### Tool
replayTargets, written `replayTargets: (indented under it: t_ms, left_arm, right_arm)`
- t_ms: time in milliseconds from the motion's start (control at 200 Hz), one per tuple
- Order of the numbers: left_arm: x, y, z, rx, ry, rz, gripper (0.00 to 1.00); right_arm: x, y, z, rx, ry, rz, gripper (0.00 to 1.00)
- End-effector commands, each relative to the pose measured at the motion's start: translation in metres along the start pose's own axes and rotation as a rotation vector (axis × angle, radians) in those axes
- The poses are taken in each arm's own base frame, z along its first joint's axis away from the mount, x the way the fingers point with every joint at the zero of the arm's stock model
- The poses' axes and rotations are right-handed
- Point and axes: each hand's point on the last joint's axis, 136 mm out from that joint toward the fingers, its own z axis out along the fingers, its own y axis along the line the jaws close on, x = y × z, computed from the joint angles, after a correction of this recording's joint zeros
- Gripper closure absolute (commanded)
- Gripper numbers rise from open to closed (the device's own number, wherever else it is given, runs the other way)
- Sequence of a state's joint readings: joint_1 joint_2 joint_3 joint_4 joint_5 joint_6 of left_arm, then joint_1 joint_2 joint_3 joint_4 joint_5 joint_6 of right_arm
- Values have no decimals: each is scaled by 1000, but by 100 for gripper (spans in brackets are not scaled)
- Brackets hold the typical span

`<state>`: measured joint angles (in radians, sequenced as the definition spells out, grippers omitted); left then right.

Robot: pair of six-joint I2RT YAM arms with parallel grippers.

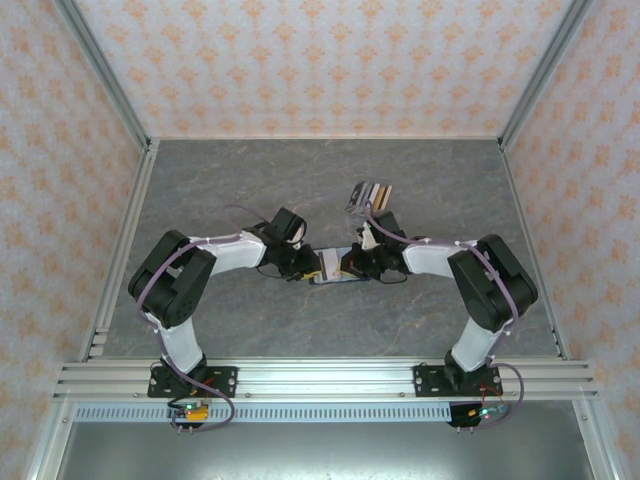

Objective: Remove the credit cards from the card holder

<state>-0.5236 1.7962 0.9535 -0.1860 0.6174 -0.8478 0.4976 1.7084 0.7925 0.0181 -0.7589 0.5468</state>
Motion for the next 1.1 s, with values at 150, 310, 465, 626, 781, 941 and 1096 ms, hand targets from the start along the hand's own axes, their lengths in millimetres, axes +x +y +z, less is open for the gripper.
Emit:
replayTargets:
  t_ms: [150,310,465,626,781,941,1096]
  left_arm:
    - [4,20,-1,-59,-5,-21,80]
    - [2,15,-3,-48,-9,-11,81]
    - [2,12,-3,-45,-2,-8,82]
    - [2,12,-1,-40,3,-9,83]
    - [2,11,0,-34,6,-8,84]
    - [3,12,1,-36,10,-11,84]
    - [2,12,1,-35,9,-13,84]
  right_arm:
    - [-6,-15,-11,73,-56,-16,98]
    - [-3,-13,-10,55,-42,-19,97]
    - [2,3,-10,-29,-10,-30,83]
    - [6,9,-10,-67,16,-40,76]
    - [11,5,-6,-60,53,-36,75]
    - [15,1,-2,-50,81,-32,76]
    - [17,-4,0,-29,93,-27,76]
